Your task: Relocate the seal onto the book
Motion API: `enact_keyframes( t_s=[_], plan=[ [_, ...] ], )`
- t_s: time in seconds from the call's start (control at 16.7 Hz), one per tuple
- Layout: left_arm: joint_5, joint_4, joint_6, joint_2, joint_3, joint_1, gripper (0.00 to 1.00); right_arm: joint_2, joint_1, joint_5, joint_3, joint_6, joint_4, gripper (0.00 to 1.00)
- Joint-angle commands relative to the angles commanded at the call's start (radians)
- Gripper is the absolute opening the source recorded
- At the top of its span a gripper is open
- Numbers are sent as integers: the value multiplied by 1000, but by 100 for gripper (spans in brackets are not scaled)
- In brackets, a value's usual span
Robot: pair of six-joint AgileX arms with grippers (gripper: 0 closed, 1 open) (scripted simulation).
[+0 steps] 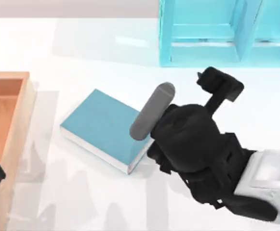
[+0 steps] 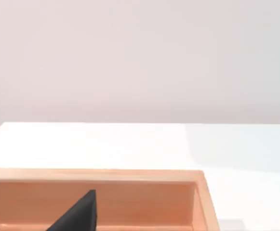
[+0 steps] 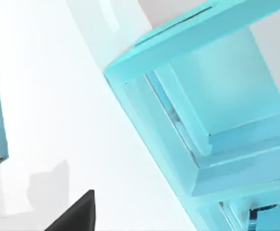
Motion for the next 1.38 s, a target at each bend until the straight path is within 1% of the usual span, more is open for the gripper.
enact_keyframes(
  t_s=[0.18, 0.54, 0.72, 0.84, 0.96, 1.08, 1.38],
  plan=[
    [0, 0, 0, 0, 0, 0, 100, -306, -199, -161, -138, 112, -7, 100],
    [0, 0, 0, 0, 0, 0, 100, -1026, -627, -515, -451, 338, -36, 100],
    [0, 0, 0, 0, 0, 0, 100, -1285, -819, -682, -615, 434, -72, 100],
    [0, 0, 0, 0, 0, 0, 100, -1406, -917, -775, -708, 484, -95, 100],
    [0, 0, 0, 0, 0, 0, 100, -1486, -985, -845, -776, 521, -113, 100],
    [0, 0, 0, 0, 0, 0, 100, -1523, -1017, -882, -810, 540, -122, 100],
    [0, 0, 0, 0, 0, 0, 100, -1527, -1021, -886, -815, 543, -123, 100]
  ],
)
